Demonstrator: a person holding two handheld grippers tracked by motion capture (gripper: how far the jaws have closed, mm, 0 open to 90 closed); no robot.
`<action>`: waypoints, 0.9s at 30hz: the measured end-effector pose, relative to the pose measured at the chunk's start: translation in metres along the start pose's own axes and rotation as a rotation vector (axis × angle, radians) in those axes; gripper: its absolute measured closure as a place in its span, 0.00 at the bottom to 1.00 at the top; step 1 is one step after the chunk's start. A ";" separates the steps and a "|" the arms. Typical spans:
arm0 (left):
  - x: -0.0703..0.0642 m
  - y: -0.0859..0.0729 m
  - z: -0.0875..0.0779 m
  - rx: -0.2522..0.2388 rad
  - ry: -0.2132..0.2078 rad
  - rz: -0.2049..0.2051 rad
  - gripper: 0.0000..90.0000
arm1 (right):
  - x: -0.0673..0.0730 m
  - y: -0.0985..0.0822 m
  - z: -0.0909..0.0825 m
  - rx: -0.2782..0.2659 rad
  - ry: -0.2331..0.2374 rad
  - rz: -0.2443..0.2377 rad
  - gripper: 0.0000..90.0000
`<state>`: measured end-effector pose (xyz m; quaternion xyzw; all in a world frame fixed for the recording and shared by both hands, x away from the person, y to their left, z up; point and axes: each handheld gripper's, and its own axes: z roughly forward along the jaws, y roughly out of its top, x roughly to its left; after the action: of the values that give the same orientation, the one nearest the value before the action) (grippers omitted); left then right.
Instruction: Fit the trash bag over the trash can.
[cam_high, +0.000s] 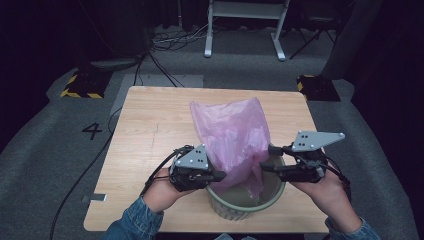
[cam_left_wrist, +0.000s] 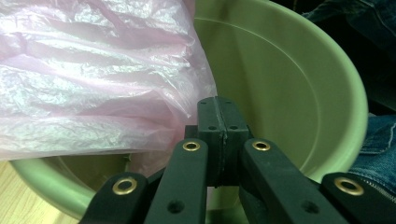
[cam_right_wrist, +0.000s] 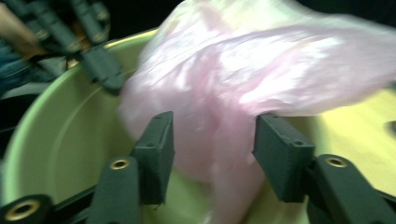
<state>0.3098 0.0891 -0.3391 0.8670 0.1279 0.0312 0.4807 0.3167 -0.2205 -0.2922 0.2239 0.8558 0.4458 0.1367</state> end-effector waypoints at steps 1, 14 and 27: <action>0.000 0.000 0.000 -0.002 0.001 -0.001 0.99 | -0.001 0.002 0.001 -0.006 -0.024 -0.007 0.50; 0.017 -0.003 -0.023 -0.076 0.130 -0.039 0.58 | -0.038 0.029 0.015 -0.087 -0.122 0.033 0.37; 0.032 -0.015 -0.038 -0.148 0.140 -0.119 0.53 | -0.016 0.020 0.050 0.125 0.107 -0.043 0.91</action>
<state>0.3312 0.1356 -0.3335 0.8156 0.2095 0.0725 0.5345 0.3573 -0.1833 -0.3037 0.1894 0.8927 0.3996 0.0863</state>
